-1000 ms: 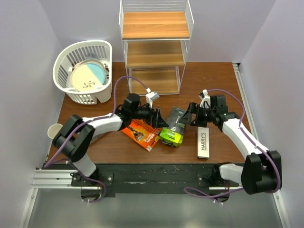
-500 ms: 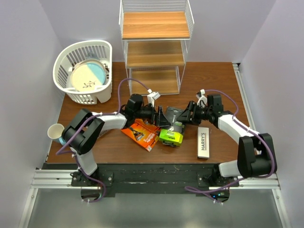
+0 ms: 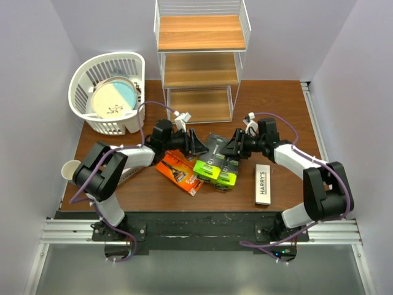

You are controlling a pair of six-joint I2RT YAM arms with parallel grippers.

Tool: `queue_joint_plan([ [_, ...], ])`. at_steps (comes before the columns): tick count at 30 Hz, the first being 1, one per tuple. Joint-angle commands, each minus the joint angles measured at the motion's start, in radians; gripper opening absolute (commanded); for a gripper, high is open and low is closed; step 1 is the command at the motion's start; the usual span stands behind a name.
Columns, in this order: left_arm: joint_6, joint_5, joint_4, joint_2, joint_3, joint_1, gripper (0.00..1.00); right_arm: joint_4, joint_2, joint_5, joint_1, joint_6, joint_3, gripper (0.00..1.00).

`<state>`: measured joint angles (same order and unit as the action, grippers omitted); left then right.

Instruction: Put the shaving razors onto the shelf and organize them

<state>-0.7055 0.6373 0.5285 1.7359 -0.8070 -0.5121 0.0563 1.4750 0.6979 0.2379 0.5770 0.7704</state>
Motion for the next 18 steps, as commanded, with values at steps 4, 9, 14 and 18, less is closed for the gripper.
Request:
queue_joint_plan([
  [4,0.031,-0.036,0.036,-0.073,-0.060,0.096,0.52,-0.052,0.123,-0.021,0.095,0.011,0.207,0.54],
  [9,0.035,-0.045,0.031,-0.073,-0.078,0.104,0.50,-0.052,0.229,-0.035,0.129,0.003,0.367,0.56],
  [14,0.041,-0.065,0.030,-0.056,-0.092,0.106,0.49,-0.052,0.329,-0.041,0.172,0.004,0.452,0.56],
  [18,0.049,-0.090,0.027,-0.032,-0.119,0.112,0.48,-0.090,0.381,-0.054,0.198,0.006,0.504,0.55],
])
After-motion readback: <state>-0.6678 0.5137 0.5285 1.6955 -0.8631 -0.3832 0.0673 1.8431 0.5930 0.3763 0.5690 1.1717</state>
